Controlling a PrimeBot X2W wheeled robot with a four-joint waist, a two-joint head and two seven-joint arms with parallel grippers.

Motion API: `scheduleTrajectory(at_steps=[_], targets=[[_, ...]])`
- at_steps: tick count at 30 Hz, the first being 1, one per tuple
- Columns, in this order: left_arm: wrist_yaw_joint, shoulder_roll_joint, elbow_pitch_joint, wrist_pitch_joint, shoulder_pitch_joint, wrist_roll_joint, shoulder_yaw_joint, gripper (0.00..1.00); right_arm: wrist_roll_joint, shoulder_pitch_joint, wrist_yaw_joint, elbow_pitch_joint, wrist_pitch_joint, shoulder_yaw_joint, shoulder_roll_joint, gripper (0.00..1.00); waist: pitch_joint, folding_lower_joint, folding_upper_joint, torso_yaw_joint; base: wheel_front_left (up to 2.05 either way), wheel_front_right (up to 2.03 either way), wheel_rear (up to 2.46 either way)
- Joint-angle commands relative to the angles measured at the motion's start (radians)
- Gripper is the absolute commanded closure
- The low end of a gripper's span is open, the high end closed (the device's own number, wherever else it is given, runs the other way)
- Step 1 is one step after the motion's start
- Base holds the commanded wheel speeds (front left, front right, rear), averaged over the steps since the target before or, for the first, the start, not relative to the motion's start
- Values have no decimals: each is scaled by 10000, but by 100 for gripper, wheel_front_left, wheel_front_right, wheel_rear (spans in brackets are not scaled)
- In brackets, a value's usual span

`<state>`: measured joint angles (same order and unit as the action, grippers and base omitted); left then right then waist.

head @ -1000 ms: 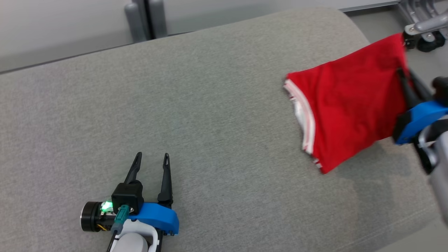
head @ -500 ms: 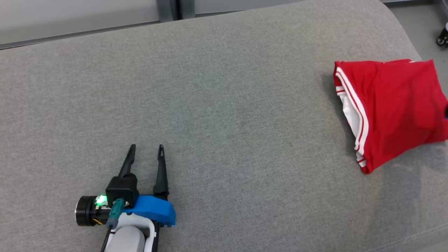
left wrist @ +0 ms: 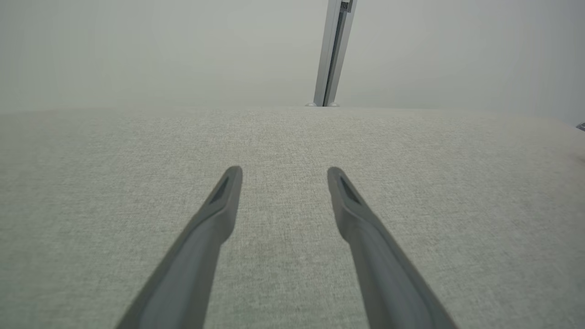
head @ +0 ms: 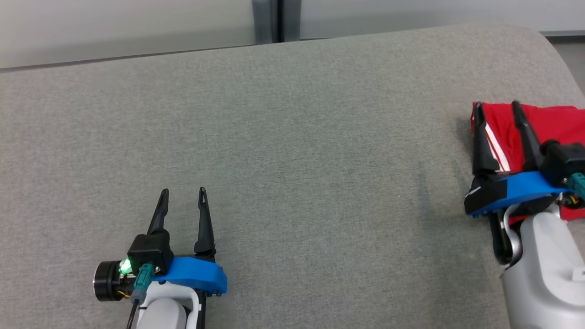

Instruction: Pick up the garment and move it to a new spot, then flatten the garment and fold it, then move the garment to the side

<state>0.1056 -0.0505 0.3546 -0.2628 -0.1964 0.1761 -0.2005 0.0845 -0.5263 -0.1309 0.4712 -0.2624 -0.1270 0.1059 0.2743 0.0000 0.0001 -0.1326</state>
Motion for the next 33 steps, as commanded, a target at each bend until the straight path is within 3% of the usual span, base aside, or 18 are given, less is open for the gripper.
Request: scheduleTrajectory(at_steps=[1, 16, 33], targets=[[36, 4, -59, -24, 76, 44, 60, 0, 72, 353, 2, -101, -29, 131, -68, 0, -47, 0, -1, 142, 0, 0, 0], [143, 5, -74, -24, 927, 172, 194, 0, 302, 2615, 2, -13, -29, 884, -536, 0, -1401, 0, -1, 1249, 0, 0, 0], [-263, 4, -226, -24, 1920, 196, 805, 0, 910, 3548, 1, -17, -29, 1514, -543, 0, -2675, 0, -1, 1440, 0, 0, 0]])
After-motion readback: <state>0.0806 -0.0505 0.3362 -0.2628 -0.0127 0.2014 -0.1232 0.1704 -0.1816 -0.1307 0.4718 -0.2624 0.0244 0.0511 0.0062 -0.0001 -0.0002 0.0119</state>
